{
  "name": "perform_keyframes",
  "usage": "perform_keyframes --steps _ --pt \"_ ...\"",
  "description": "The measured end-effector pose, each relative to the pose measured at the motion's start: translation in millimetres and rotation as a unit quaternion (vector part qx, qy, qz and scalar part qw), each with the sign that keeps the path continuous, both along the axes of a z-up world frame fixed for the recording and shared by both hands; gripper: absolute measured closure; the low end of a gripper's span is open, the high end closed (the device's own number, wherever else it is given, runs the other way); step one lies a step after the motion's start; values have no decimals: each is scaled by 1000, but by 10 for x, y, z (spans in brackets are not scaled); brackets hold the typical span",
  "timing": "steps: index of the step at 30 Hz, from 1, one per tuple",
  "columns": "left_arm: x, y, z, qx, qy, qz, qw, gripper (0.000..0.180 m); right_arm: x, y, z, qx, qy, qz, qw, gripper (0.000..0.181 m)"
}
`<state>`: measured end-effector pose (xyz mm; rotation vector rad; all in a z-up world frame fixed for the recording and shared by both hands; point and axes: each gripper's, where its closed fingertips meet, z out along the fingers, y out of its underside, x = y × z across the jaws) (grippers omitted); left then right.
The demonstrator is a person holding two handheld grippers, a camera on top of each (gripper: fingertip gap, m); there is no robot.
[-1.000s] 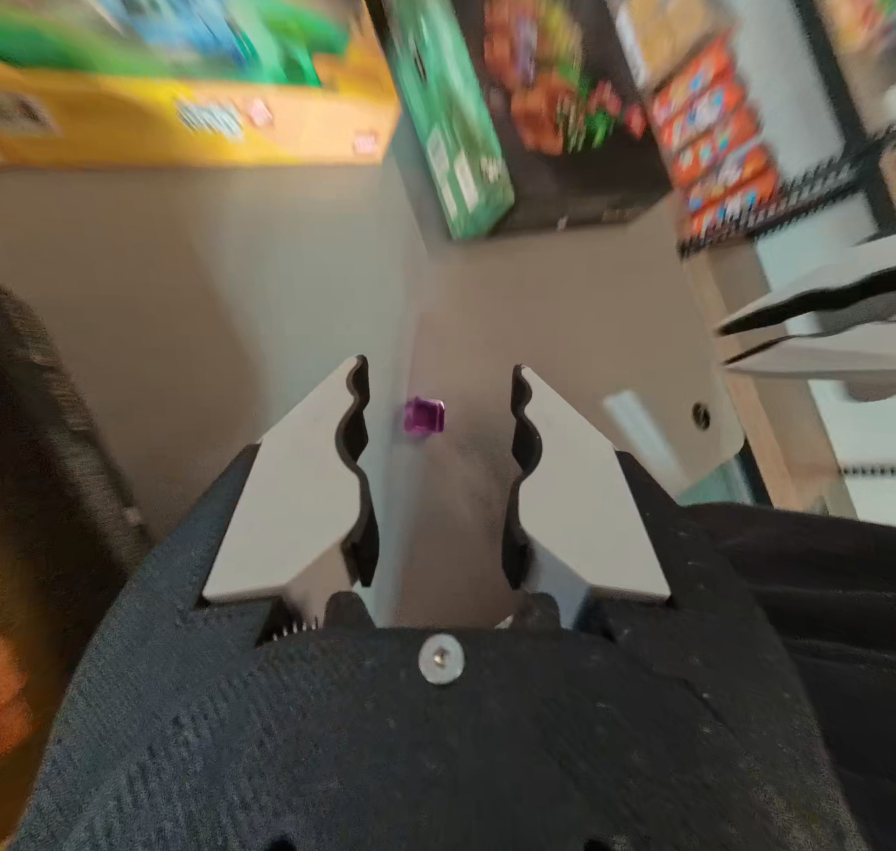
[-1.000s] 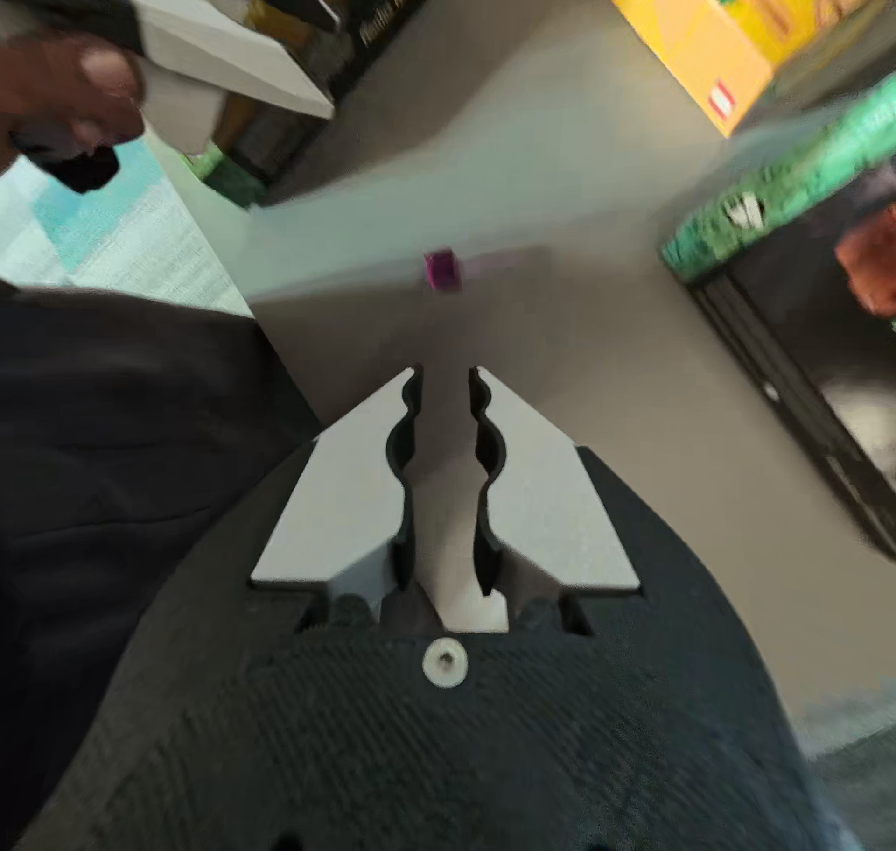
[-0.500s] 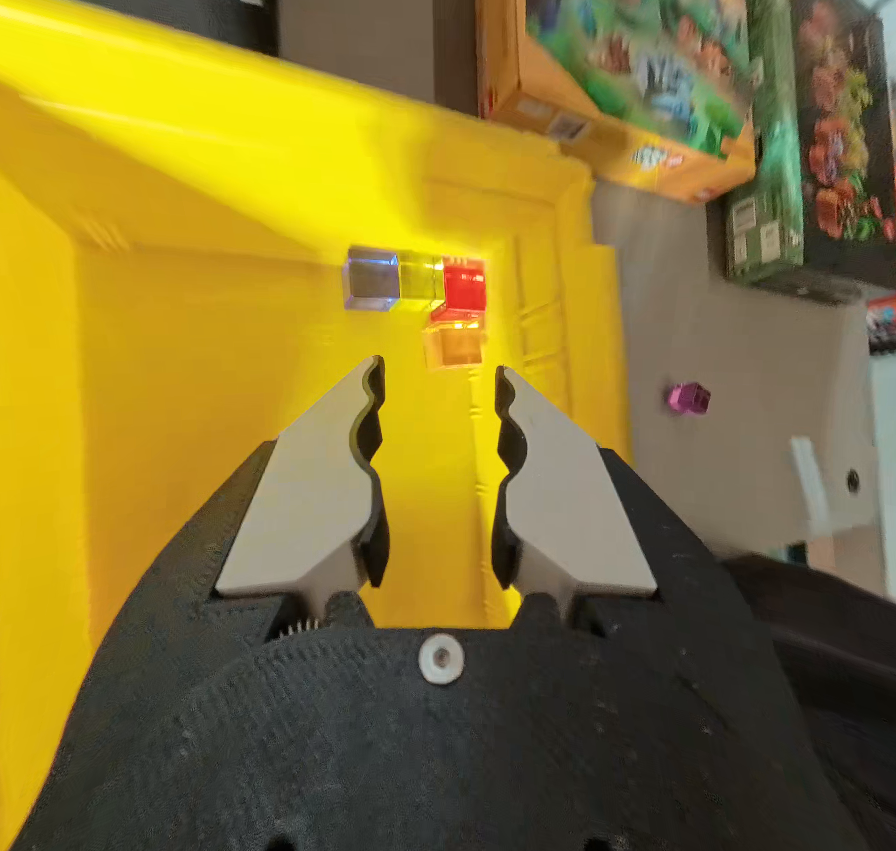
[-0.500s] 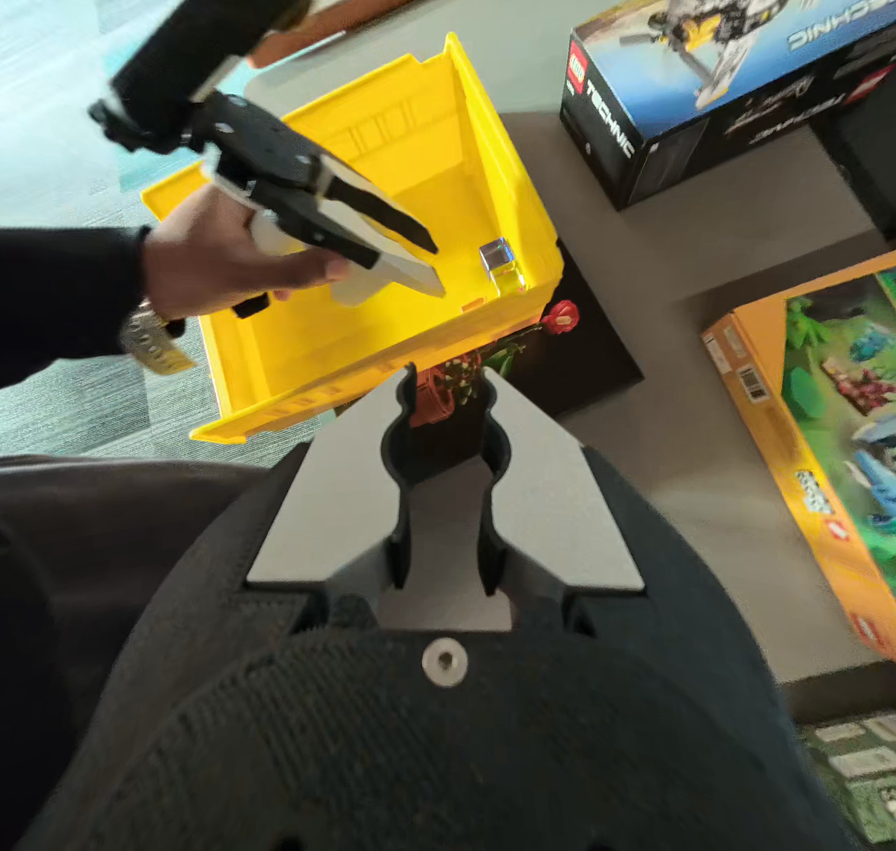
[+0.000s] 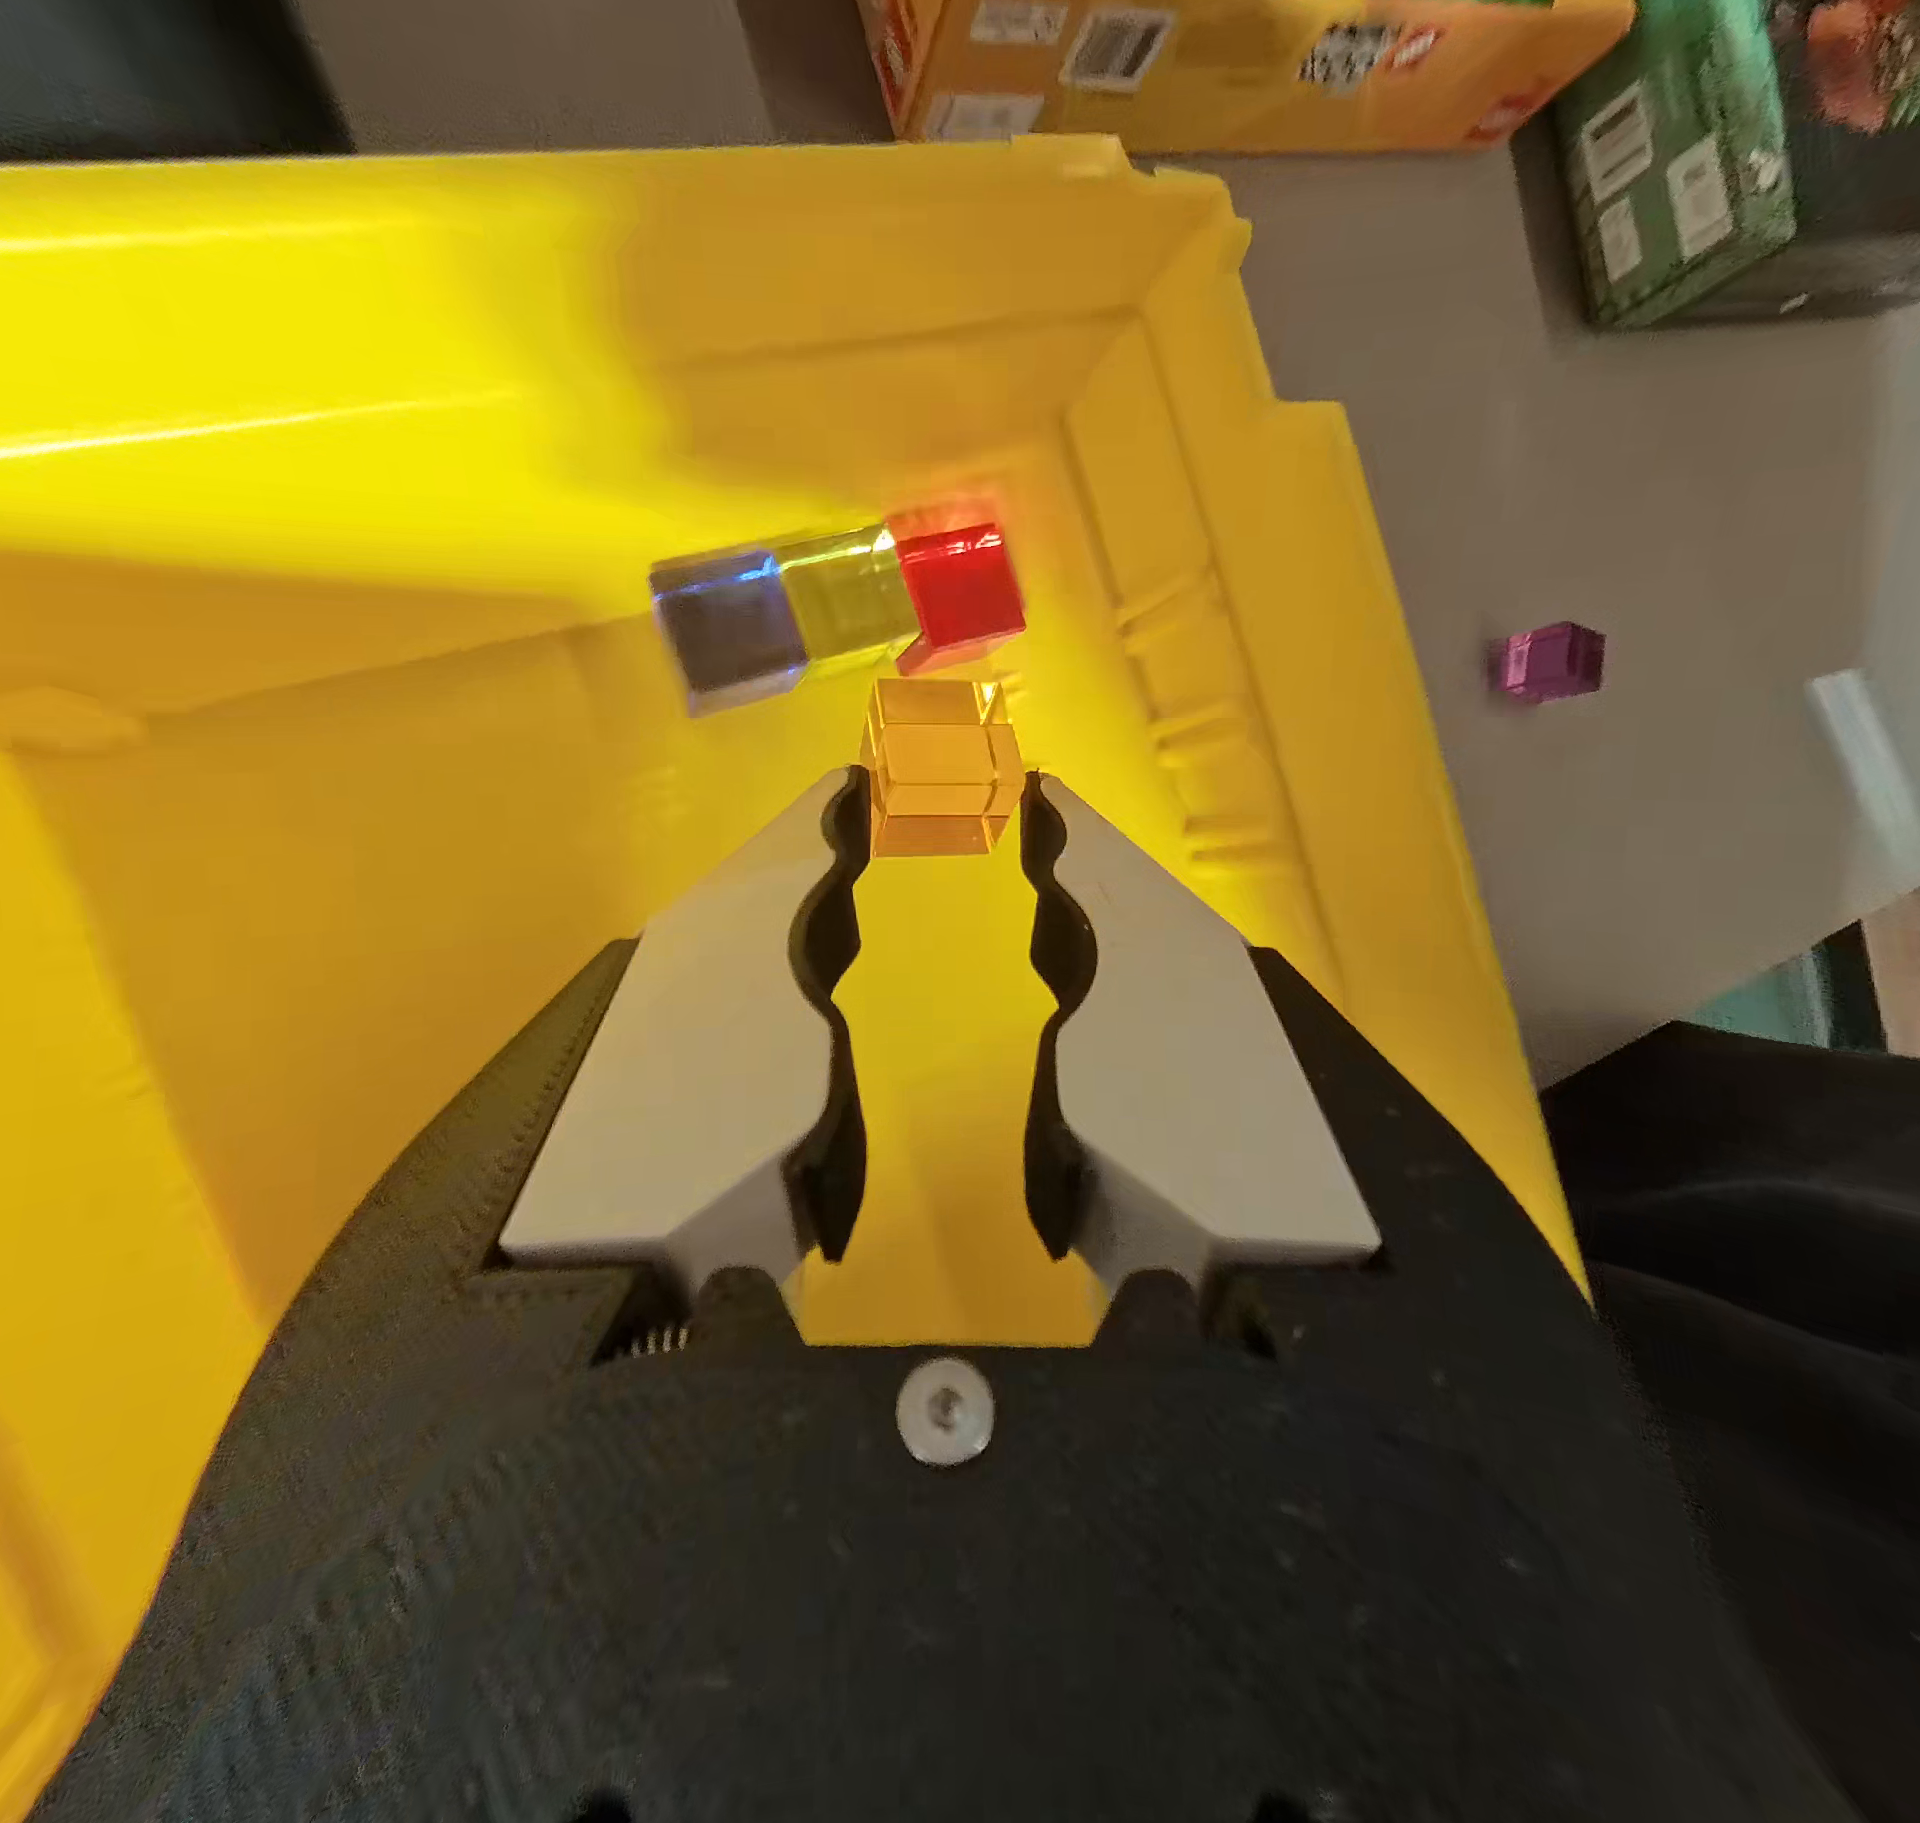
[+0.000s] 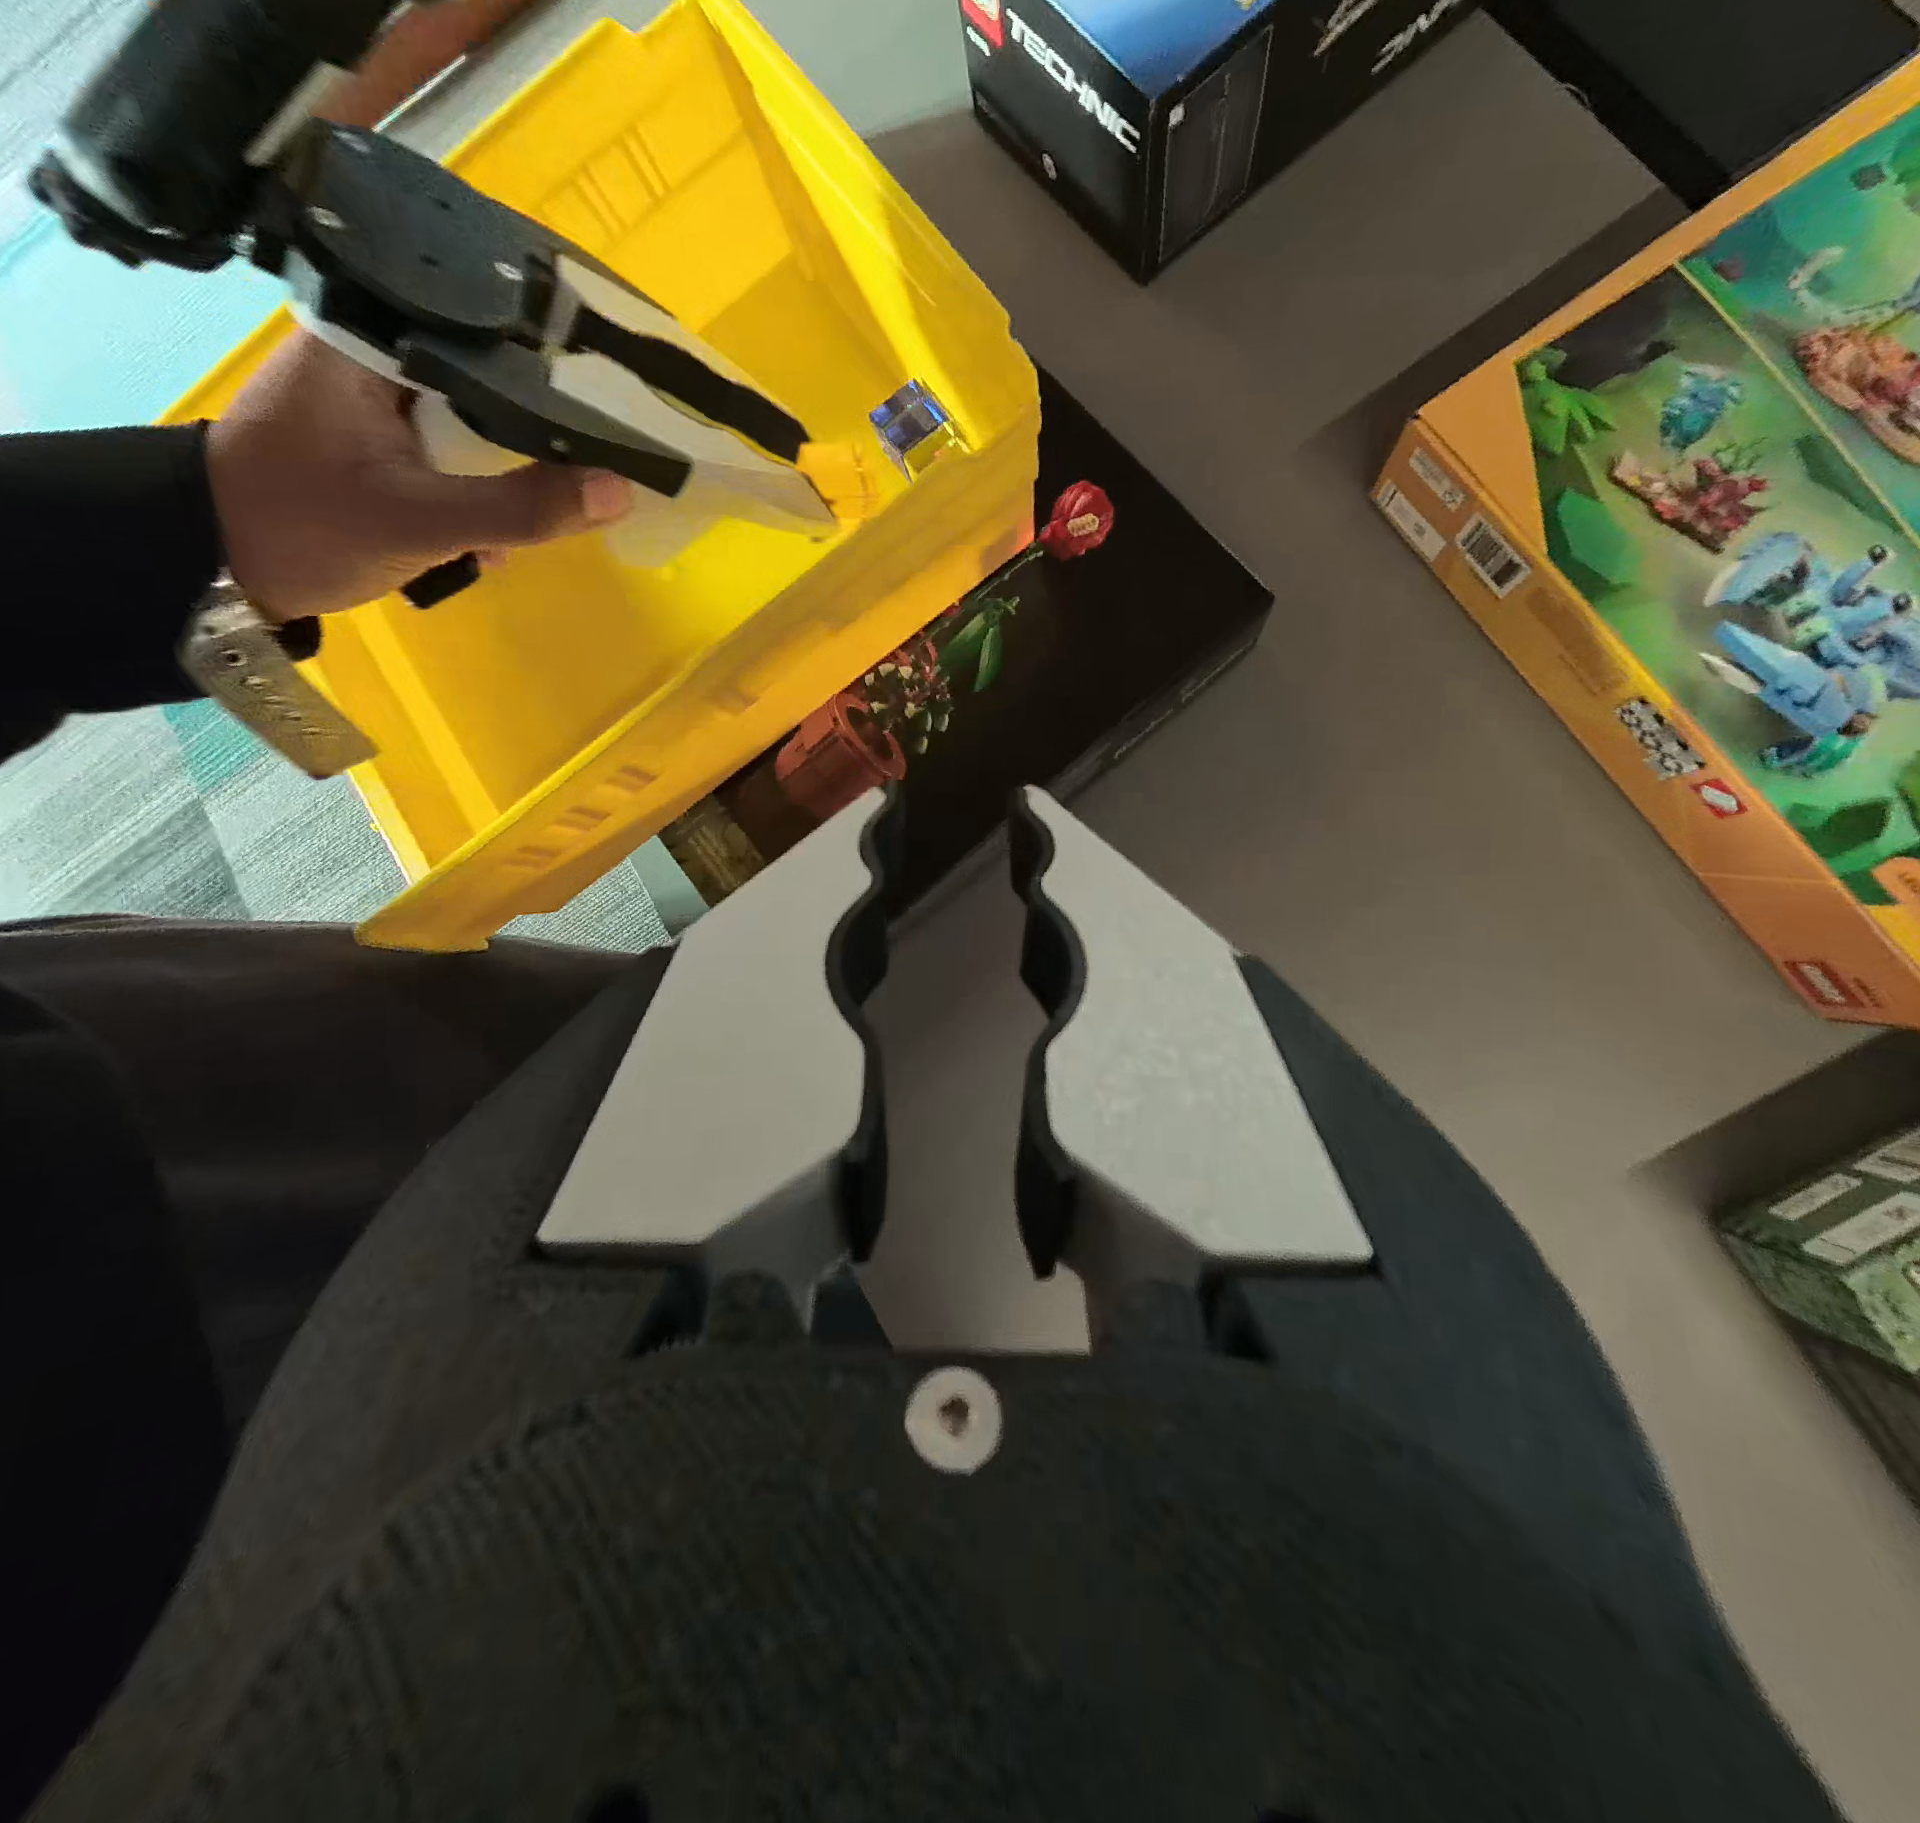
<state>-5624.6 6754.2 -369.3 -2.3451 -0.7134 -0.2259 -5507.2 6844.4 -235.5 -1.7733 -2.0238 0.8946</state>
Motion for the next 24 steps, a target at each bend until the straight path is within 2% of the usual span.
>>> perform_keyframes --steps 4,6,10,12,15,19,24 --pt "1 -348 294 18 -1 49 999 155 -250 -192 -38 14 6 59 998 161" --pt "27 -522 425 26 4 72 997 155 -447 -330 -114 45 4 108 993 154" --pt "132 -759 716 53 12 112 992 155 -1000 -711 -132 104 44 211 971 149" --pt "197 -838 841 66 20 127 990 155 -1234 -909 -253 127 38 258 957 145" --pt "279 -948 954 74 33 142 986 155 -1411 -1053 -696 160 -40 310 936 132" --pt "346 -1077 1035 91 44 155 983 155 -1502 -1005 -1157 209 -126 331 912 132" --pt "482 -1118 1017 128 15 168 977 155 -1525 -912 -1432 287 -202 323 879 131"
